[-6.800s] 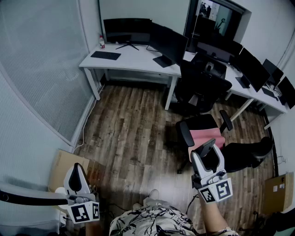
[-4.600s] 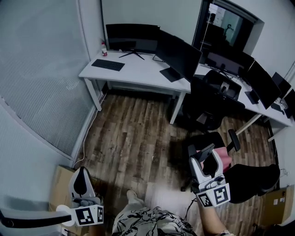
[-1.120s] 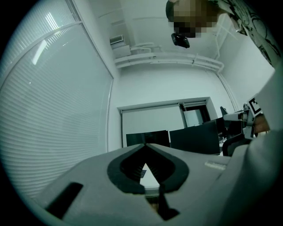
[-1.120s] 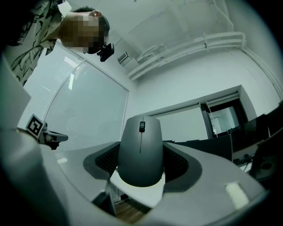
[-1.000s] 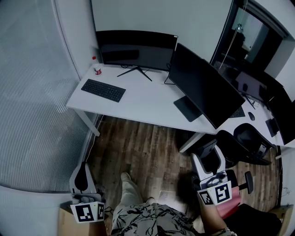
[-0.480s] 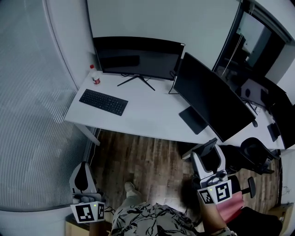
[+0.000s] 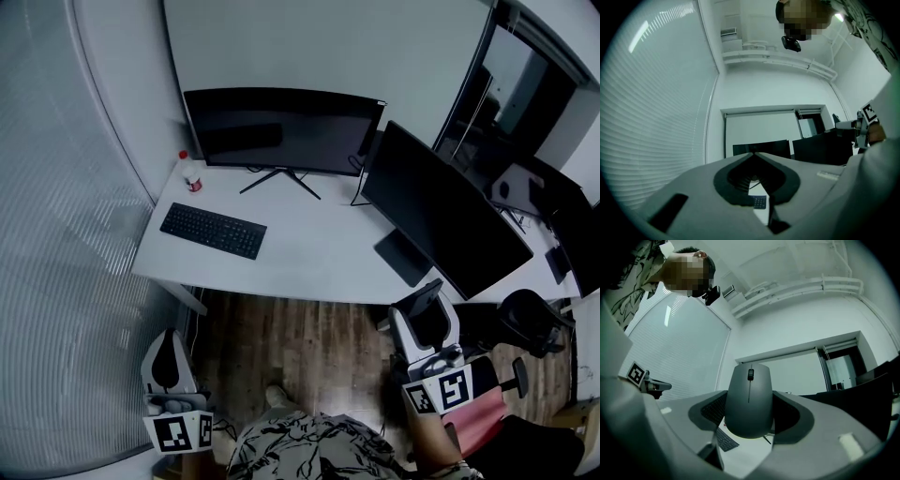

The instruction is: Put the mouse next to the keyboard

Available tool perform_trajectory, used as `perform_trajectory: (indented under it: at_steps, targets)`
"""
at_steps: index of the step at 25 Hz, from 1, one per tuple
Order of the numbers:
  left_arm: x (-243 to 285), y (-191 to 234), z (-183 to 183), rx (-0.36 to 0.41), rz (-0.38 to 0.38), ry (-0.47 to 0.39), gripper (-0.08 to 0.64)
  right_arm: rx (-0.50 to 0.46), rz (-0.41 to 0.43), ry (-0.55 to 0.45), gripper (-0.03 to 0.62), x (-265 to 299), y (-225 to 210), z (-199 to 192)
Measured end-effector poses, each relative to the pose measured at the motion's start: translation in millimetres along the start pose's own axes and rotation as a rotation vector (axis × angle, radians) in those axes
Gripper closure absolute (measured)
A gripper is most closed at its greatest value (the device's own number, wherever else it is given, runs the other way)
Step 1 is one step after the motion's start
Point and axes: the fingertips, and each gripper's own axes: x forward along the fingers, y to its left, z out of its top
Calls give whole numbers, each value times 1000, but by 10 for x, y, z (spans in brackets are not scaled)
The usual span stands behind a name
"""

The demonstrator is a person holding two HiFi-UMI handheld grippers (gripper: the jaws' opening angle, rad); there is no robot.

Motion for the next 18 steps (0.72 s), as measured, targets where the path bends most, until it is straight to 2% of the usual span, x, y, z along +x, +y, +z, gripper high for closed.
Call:
perform_trajectory:
  at_steps: [8, 18]
  targets:
    - [421, 273, -146, -7, -73, 9, 565, -1, -66, 12, 291, 298, 122, -146]
    - [767, 269, -499, -44, -129, 65, 565, 0, -105, 82, 291, 454, 54, -461]
